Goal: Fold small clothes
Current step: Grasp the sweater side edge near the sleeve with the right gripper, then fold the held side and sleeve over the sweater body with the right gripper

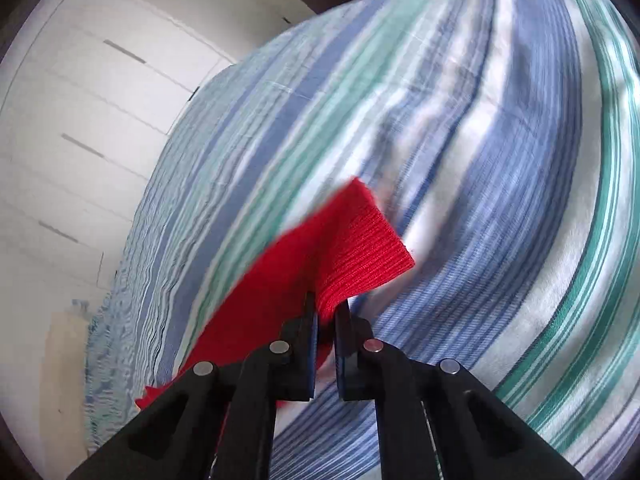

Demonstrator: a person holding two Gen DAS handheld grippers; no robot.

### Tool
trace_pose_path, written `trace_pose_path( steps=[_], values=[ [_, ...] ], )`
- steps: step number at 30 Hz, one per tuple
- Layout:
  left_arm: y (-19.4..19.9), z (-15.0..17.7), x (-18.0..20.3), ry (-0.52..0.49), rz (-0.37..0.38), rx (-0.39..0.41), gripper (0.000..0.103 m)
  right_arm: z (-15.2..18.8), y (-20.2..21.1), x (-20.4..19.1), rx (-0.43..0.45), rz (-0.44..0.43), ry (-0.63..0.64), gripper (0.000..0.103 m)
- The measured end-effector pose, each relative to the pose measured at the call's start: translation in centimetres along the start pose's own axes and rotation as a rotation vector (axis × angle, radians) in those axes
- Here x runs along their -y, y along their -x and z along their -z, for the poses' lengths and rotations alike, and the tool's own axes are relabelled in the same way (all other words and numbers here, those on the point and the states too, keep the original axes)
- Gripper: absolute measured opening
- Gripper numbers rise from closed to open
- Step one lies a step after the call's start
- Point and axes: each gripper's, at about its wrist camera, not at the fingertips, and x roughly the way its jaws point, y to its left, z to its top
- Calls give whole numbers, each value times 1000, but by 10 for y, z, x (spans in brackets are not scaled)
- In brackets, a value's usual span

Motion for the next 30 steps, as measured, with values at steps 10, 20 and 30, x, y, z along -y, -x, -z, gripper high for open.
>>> trace_pose_path(
  steps=[10,20,30],
  values=[
    [-4,-1,0,6,37,-21,88,149,32,-313,-359,-671,530,18],
    [-5,-3,-1,-3,54,-36,89,175,-5,-300,-548,-609,488,71],
    [-9,1,8,-51,19,-34,94,177,-120,-156,-610,-105,334,9]
  ],
)
